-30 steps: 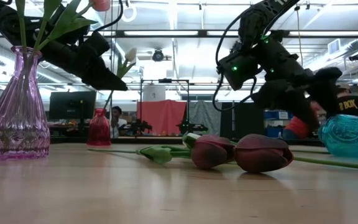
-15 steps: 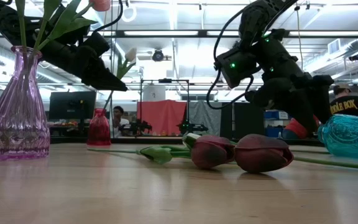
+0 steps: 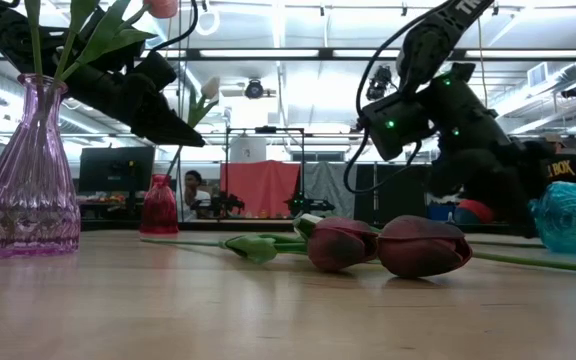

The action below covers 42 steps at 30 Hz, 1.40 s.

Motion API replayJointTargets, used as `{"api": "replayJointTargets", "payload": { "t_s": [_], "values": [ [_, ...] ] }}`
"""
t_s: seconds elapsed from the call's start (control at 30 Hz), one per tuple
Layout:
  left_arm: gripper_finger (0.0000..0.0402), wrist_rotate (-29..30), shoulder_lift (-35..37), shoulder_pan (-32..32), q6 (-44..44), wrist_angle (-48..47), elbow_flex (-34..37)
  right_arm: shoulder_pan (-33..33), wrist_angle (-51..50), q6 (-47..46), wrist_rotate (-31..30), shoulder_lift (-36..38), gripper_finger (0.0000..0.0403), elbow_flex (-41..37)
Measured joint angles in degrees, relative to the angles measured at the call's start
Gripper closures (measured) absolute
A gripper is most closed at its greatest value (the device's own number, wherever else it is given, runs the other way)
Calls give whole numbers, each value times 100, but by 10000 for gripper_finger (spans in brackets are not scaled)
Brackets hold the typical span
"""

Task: Sort flowers into vase by color
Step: Adjust the blue vase

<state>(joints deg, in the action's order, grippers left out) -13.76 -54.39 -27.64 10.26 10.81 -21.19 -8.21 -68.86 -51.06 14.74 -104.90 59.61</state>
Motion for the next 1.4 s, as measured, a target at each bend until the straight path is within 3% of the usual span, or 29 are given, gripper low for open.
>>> {"api": "replayJointTargets", "payload": {
  "t_s": [0.3, 0.63, 0.9, 1.1, 1.4],
  "values": [
    [179, 1, 0, 0, 4, -88, 0, 157, 4, -72, 69, 0, 238, -1],
    [179, 4, 0, 0, 109, -106, 0, 269, -16, -258, 124, 3, 240, 86],
    [179, 4, 2, 0, 83, -87, 0, -37, 175, 365, -1015, 324, 240, 445],
    [179, 4, 2, 0, -45, -27, 0, -522, 514, 883, -2064, 1072, 241, 611],
    [179, 122, -165, 0, -299, 376, 4, -1284, 2514, 2561, -3257, 1963, 240, 240]
  ]
}}
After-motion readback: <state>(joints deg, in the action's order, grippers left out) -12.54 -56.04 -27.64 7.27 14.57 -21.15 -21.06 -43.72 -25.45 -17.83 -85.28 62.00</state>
